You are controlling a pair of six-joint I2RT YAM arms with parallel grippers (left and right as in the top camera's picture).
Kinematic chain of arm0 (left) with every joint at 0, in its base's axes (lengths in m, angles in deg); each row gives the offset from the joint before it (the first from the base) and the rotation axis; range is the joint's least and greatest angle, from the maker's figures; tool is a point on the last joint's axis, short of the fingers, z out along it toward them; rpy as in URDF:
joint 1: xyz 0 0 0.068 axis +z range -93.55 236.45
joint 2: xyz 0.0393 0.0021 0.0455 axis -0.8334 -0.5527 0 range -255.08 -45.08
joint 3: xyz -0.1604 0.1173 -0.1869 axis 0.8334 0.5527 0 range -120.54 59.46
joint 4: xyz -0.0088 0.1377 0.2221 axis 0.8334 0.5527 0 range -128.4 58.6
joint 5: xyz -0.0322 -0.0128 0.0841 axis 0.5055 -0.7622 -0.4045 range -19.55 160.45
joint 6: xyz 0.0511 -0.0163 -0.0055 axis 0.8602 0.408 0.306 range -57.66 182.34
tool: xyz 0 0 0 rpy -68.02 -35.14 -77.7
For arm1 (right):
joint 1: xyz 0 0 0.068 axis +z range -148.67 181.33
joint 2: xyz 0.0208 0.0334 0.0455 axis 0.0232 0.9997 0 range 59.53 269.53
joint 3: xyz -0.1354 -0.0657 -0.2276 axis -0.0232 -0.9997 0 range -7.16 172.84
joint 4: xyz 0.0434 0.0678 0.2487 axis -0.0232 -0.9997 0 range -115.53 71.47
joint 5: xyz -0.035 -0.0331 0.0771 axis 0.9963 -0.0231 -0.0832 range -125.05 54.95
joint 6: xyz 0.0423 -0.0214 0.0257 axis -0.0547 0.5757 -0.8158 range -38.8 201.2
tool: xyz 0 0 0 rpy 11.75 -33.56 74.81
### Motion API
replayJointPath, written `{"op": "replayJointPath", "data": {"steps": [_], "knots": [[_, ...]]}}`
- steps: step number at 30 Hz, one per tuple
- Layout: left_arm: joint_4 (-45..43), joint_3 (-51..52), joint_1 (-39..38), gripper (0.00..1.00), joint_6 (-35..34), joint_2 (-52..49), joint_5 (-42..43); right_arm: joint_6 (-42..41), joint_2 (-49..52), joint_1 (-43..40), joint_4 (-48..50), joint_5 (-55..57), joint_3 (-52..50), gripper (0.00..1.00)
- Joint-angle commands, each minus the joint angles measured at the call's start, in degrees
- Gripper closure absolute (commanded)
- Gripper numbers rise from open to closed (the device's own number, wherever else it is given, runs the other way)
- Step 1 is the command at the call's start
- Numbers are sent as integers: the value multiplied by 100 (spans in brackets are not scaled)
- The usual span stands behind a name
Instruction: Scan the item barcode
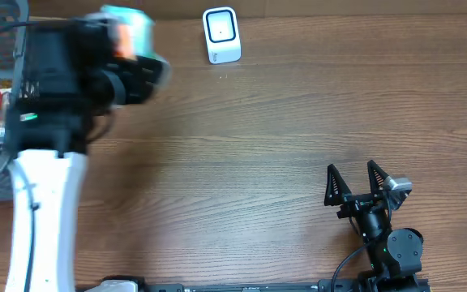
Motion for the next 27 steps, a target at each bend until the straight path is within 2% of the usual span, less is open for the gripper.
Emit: {"op": "replayJointPath", "data": {"steps": [1,6,13,17,23,27], "knots": [[-264,286,-1005,85,-72,-382,-553,-7,-37,-48,37,70,-61,0],[-734,393,-2317,85,-76,-1390,-820,-7,-37,-48,37,70,-61,0],[-1563,393,-3458,83,-70,-2588,-820,-7,-37,-48,35,70,-61,0],[-1943,393,-3853,83,-72,-2949,-848,-7,-37,-48,35,68,-61,0],[-2020,393,-4129,84,-76,-3279,-1397,-7,-37,-48,35,68,-61,0],[-2175,393,-4133,82,-111,-3298,-1075,-7,-37,-48,37,70,-61,0]]}}
